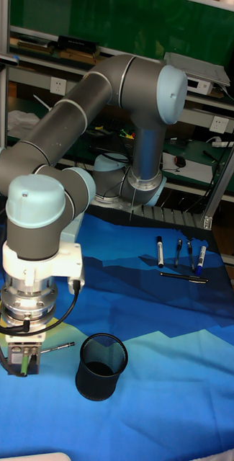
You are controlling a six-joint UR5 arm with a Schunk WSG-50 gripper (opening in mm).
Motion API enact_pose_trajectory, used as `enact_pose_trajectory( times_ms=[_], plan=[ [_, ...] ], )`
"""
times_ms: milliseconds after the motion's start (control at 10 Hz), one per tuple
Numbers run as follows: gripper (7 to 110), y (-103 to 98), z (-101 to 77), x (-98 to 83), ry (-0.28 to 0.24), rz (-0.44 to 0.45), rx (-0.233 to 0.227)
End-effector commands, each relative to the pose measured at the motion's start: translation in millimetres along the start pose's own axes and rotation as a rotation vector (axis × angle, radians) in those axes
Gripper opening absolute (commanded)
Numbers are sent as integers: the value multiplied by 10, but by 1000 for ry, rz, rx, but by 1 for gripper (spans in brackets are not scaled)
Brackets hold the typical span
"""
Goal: Put the pen into the pen holder
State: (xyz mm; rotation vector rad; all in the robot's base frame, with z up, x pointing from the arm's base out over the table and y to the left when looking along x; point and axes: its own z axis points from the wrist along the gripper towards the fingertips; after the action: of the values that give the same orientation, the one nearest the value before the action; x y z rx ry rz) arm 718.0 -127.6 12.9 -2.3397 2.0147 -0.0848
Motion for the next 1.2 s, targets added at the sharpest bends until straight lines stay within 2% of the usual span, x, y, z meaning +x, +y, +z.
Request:
enact_pose_trajectory(
  times_ms=[0,300,400,700,900,1100],
  plan=[
    [88,115,-88,59,18,3,-34],
    [88,71,-48,141,36,-26,-9],
    [66,57,-30,152,34,-30,-1],
    [66,-41,74,34,-4,-25,33],
    [66,-22,106,39,4,-32,26],
    [66,142,137,29,-1,-51,-31]
  ],
)
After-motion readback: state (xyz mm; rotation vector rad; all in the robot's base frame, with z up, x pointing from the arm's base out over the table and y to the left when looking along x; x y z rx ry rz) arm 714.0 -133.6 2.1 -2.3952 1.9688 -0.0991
